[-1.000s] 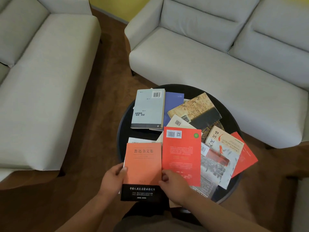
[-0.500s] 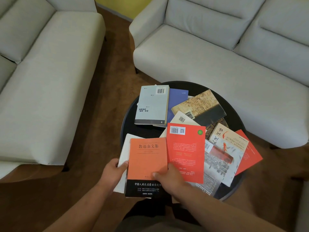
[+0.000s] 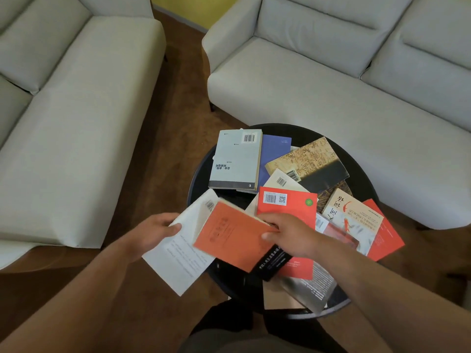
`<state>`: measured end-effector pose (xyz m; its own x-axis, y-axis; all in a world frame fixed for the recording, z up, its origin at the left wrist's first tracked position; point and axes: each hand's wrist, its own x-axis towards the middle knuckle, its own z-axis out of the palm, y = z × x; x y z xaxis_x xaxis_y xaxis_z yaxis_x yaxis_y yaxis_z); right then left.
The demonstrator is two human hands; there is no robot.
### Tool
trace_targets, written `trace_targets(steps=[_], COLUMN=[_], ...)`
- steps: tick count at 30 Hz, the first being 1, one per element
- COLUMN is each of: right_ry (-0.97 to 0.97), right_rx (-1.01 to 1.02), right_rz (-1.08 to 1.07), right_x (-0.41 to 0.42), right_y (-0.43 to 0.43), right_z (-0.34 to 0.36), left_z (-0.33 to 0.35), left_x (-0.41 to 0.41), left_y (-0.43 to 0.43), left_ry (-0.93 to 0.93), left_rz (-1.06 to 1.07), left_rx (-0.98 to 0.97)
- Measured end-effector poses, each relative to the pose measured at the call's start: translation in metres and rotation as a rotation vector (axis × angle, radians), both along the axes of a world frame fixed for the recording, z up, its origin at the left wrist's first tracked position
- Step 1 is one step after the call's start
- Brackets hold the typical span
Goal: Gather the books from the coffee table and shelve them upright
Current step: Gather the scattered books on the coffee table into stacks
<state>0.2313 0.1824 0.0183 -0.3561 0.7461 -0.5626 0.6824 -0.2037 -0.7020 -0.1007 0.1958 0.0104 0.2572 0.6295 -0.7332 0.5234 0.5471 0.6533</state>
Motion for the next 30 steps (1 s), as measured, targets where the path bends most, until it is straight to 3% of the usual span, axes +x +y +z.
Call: trace_targets(steps=[4, 9, 13, 16, 17, 19, 21, 22, 23, 24, 26, 28, 30], right_ry=[-0.212, -0.245, -0.249, -0.16, -0.144, -0.15, -0.137, -0.103, -0.049, 0.008, 0.098, 0.197, 0.269], right_rx=[0.298, 0.728, 0.65, 0.521, 0.493, 0.45, 0.376, 0.315, 0.248, 0.182, 0.092, 0.002, -0.037], right_rz=[0.424, 0.505, 0.595, 0.502, 0.45, 0.363, 0.22, 0.109, -0.015, -0.127, -0.293, -0.424, -0.483], right_x=[-0.022, -0.047, -0.059, -0.06, -0.059, -0.055, -0.048, -0.045, -0.043, -0.042, -0.043, -0.048, -0.052], right_y=[0.02, 0.027, 0.037, 0.038, 0.036, 0.032, 0.027, 0.025, 0.022, 0.018, 0.011, 0.003, -0.005], right_z=[0.027, 0.052, 0.062, 0.068, 0.07, 0.071, 0.07, 0.068, 0.067, 0.065, 0.059, 0.052, 0.049], left_z=[0.04, 0.075, 0.09, 0.099, 0.101, 0.093, 0.07, 0.06, 0.05, 0.036, 0.015, 0.013, 0.011], left_x=[0.002, 0.012, 0.027, 0.034, 0.033, 0.023, 0.015, 0.017, 0.024, 0.034, 0.066, 0.093, 0.102], left_y=[0.015, 0.035, 0.046, 0.049, 0.048, 0.041, 0.02, 0.005, -0.013, -0.031, -0.06, -0.069, -0.061], left_ry=[0.001, 0.04, 0.062, 0.023, 0.012, 0.104, 0.16, 0.067, -0.048, -0.167, -0.402, -0.499, -0.573], left_rz=[-0.235, -0.392, -0.484, -0.516, -0.468, -0.103, 0.678, 1.083, 1.348, 1.391, 1.08, 0.88, 0.946], left_rx=[0.103, 0.125, 0.168, 0.189, 0.246, 0.508, 0.657, 0.572, 0.407, 0.237, 0.063, -0.007, -0.123])
